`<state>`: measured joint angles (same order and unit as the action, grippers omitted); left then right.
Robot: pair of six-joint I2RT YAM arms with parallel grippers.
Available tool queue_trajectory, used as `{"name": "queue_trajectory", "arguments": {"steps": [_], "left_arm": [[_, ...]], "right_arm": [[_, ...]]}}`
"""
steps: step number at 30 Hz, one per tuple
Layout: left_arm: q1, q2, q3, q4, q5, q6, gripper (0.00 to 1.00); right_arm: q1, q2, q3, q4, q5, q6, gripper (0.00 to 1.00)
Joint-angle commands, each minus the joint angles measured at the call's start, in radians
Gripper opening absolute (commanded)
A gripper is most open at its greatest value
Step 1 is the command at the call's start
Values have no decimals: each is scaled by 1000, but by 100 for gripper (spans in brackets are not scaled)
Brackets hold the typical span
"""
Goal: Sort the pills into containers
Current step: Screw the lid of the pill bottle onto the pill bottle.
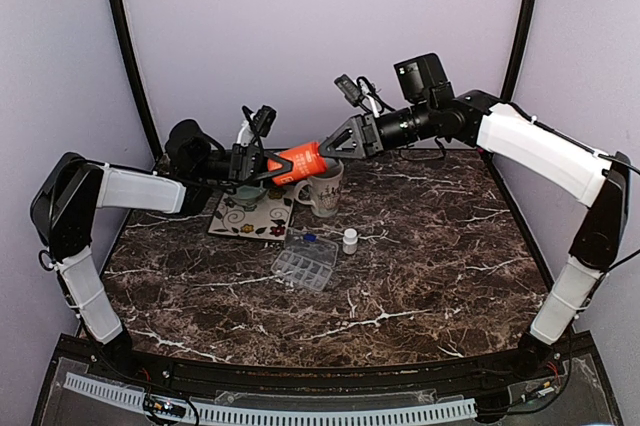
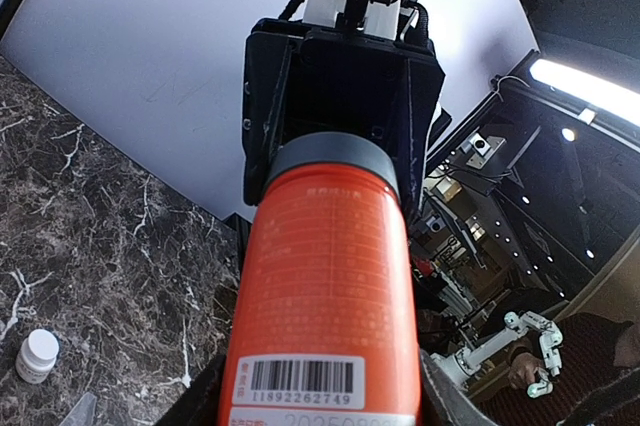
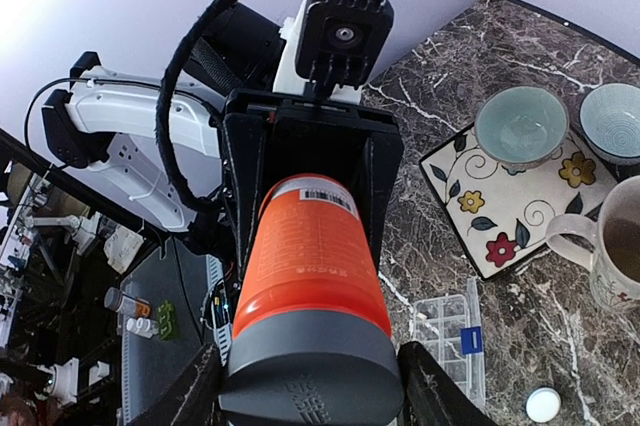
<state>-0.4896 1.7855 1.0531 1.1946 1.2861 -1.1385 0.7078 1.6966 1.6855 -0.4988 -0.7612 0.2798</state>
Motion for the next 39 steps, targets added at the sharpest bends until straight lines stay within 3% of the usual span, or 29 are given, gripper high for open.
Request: {"name": "queue_trajectory", "arguments": {"steps": [1, 10, 32, 39], "left_arm": [[-8, -51, 54, -71, -42, 142, 4], [-17, -144, 81, -325, -139, 421, 4], [-28, -193, 54, -139, -265, 391, 4], [-35, -224, 24, -155, -321, 423, 4]], "right_arm": [[21, 33, 40, 23, 14, 75, 17], [23, 66, 38, 61, 26, 240, 10], [25, 63, -95, 329, 2, 557, 10], [26, 73, -102, 389, -18, 633, 10]]}}
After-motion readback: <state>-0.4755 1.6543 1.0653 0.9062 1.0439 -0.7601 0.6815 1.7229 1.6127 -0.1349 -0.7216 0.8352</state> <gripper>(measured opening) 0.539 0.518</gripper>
